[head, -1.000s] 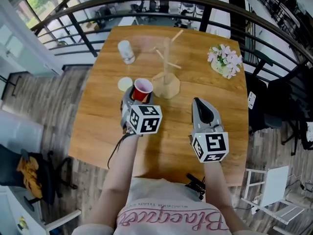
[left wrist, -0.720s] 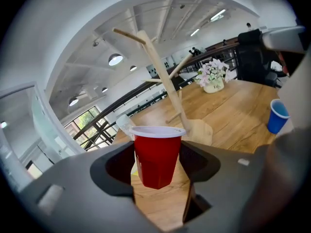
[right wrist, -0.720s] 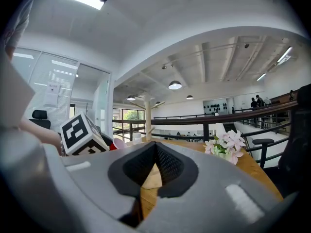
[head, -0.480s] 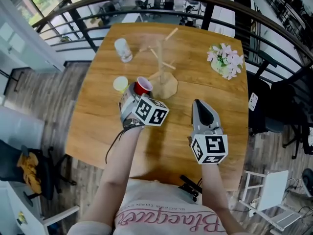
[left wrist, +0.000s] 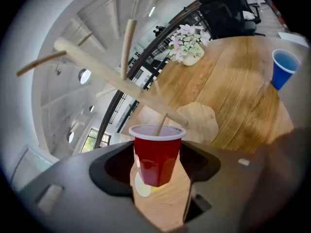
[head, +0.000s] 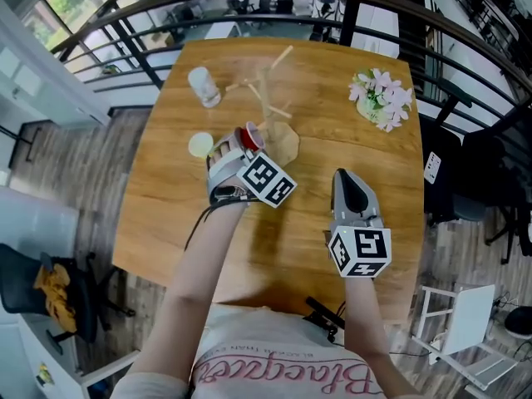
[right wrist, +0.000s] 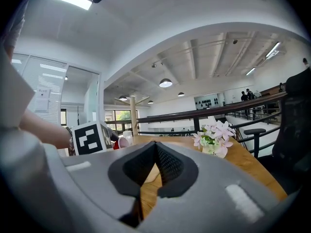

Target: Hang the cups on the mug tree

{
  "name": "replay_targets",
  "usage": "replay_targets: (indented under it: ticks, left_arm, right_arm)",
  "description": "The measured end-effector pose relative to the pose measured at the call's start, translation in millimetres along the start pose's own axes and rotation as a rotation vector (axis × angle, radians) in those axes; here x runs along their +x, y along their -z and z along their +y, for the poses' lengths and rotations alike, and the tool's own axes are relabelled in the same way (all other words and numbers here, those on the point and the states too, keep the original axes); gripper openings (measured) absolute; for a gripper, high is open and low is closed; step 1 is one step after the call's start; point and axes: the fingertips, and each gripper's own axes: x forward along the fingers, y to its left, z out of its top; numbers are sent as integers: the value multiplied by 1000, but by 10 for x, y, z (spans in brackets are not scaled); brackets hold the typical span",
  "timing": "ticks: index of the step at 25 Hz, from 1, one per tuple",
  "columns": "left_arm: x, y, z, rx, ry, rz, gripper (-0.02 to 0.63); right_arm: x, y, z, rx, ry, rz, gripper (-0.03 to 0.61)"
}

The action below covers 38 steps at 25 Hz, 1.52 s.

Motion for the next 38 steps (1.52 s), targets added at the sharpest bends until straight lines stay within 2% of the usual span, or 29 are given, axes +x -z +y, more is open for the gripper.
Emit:
replay_targets:
  ticks: [8, 11, 13, 20, 23, 29, 38]
  left_arm:
    - [73, -131, -112, 329, -42, 54, 305]
    - [67, -144, -175, 404, -41, 60, 305]
    - [66, -171, -215, 423, -32, 49, 305]
    - [61, -148, -273, 425, -7, 31, 346]
    - [42, -146, -242, 414, -26, 13, 405]
    - [-115, -91, -102, 326, -62, -41, 496]
    - [-473, 71, 46, 163, -64, -123, 508]
  right_arm:
    - [-42, 46, -71, 17, 22, 7, 2]
    - [-57, 32, -107, 24, 33, 1, 2]
    - [-62, 27, -126, 25, 38, 0, 2]
    - [-103, -20, -90, 17, 42, -7, 2]
    - [-121, -47, -74, 9, 42, -14, 2]
    - [-221, -155, 63, -15, 38, -36, 2]
    - [-370, -306, 372, -63, 7, -70, 2]
